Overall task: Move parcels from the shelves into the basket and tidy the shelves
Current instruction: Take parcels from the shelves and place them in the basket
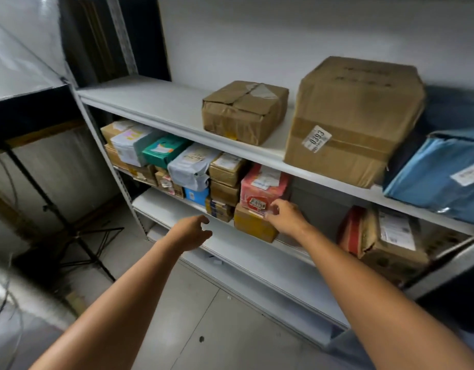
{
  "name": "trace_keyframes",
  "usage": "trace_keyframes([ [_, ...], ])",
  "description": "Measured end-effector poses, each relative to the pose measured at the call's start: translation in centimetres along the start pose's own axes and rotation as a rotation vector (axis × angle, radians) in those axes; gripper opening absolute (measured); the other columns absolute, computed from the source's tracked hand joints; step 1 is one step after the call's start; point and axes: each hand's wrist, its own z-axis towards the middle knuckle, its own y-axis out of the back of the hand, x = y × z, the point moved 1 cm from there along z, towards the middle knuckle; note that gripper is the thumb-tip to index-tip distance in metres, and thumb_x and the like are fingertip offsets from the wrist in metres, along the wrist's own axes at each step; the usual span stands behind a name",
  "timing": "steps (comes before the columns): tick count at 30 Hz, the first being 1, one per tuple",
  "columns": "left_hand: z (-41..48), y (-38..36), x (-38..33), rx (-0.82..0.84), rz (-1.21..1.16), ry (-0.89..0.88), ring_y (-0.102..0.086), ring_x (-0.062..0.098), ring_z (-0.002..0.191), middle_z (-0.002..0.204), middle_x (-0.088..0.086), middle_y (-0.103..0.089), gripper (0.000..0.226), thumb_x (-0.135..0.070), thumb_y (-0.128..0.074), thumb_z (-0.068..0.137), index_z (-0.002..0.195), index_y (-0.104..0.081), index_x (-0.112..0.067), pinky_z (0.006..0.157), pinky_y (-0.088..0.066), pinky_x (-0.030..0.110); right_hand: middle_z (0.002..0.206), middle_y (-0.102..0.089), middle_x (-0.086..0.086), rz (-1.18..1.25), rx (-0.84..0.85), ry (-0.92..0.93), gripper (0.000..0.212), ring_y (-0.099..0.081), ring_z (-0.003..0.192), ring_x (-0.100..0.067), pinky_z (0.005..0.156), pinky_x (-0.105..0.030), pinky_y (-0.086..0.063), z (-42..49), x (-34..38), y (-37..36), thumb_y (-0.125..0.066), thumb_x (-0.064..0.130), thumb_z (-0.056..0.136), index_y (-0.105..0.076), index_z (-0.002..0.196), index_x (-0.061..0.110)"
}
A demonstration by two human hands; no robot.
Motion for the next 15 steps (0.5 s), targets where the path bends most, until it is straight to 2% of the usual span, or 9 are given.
trace_keyframes([
  [4, 3.0, -0.9, -2.6, -0.011, 0.009, -0.061, -0.057, 0.025, 0.120, 0.133, 0.007, -0.061, 0.043, -0.035, -0.060, 0.094, 0.135, -0.055, -0.020, 0.099, -0.045, 0.035, 0.134, -0.060, -0.007, -0.017, -0.042, -0.073, 0.046, -0.058, 0.118, -0.027, 0.095, -0.033, -0.046, 1.9, -2.2, 1.1, -0.066, 0.037, 0.092, -0.056, 0.132, 0.017],
  [8, 6.8, -0.9, -4.4, -0.005, -0.010, -0.151, -0.061, 0.032, 0.107, 0.121, 0.010, -0.066, 0.031, -0.025, -0.059, 0.094, 0.121, -0.063, -0.012, 0.088, -0.050, 0.036, 0.137, -0.058, -0.007, 0.012, -0.083, -0.145, 0.049, -0.057, 0.121, -0.028, 0.097, -0.034, -0.045, 4.5, -3.0, 0.9, -0.062, 0.040, 0.093, -0.051, 0.137, 0.019],
  [12, 10.9, -1.2, -4.9, -0.009, -0.144, -0.151, -0.061, 0.031, 0.107, 0.122, 0.013, -0.065, 0.045, -0.030, -0.063, 0.090, 0.131, -0.056, -0.013, 0.090, -0.052, 0.039, 0.137, -0.057, -0.010, 0.078, -0.138, -0.196, 0.049, -0.056, 0.123, -0.031, 0.097, -0.035, -0.044, 7.5, -2.9, 0.2, -0.059, 0.040, 0.096, -0.049, 0.137, 0.017],
  [15, 13.2, -1.4, -5.5, 0.002, -0.195, -0.193, -0.064, 0.030, 0.102, 0.120, 0.014, -0.064, 0.045, -0.030, -0.063, 0.091, 0.131, -0.052, -0.013, 0.088, -0.055, 0.043, 0.137, -0.057, -0.011, 0.111, -0.173, -0.234, 0.048, -0.055, 0.122, -0.032, 0.094, -0.034, -0.043, 9.3, -2.6, -0.4, -0.058, 0.040, 0.096, -0.048, 0.137, 0.016],
])
